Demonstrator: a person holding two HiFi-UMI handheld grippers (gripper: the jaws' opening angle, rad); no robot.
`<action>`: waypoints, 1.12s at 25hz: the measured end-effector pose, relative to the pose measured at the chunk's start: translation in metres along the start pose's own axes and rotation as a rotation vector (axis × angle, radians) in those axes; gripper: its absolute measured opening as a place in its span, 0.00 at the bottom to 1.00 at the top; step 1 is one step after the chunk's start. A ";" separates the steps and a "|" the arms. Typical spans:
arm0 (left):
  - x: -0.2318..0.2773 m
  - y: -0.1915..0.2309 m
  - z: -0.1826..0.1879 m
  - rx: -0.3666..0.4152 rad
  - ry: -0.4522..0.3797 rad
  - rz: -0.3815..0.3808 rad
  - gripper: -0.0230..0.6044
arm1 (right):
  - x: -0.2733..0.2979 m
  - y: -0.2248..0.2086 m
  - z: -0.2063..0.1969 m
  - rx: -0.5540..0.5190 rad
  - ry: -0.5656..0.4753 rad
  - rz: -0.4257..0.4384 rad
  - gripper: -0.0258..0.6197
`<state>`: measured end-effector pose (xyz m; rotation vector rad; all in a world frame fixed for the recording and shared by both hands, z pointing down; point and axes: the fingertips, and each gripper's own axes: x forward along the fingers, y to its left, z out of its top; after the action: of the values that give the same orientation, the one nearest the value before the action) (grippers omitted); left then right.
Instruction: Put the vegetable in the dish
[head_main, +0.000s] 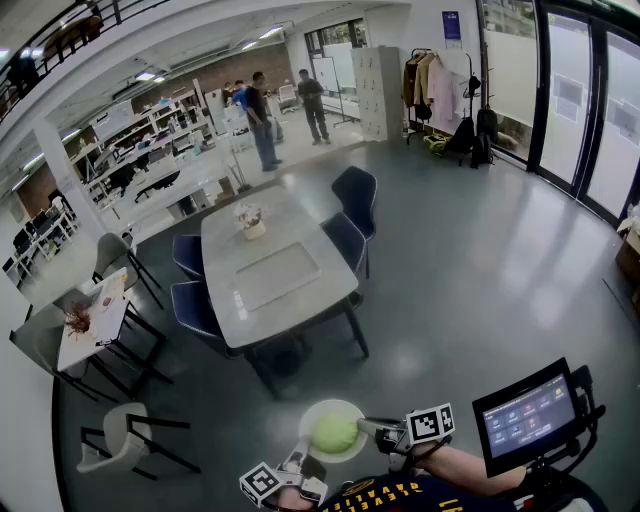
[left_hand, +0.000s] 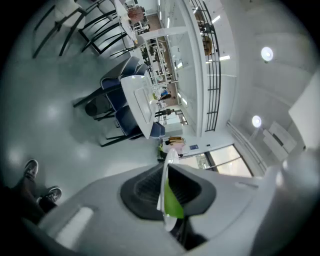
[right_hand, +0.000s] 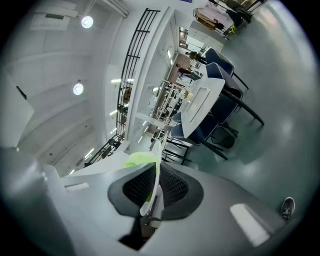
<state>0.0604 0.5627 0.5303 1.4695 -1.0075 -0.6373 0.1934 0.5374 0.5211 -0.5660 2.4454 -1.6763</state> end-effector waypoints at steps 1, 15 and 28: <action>-0.002 0.004 0.004 0.004 -0.003 0.000 0.08 | 0.004 -0.001 -0.002 0.001 0.001 0.000 0.08; -0.002 0.012 0.013 -0.017 -0.006 -0.005 0.08 | 0.016 -0.004 -0.003 -0.001 0.014 -0.008 0.08; 0.002 0.025 0.035 -0.020 0.013 -0.031 0.07 | 0.041 -0.013 -0.001 0.001 -0.016 -0.014 0.08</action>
<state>0.0261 0.5447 0.5496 1.4724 -0.9674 -0.6571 0.1585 0.5193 0.5374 -0.5961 2.4348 -1.6713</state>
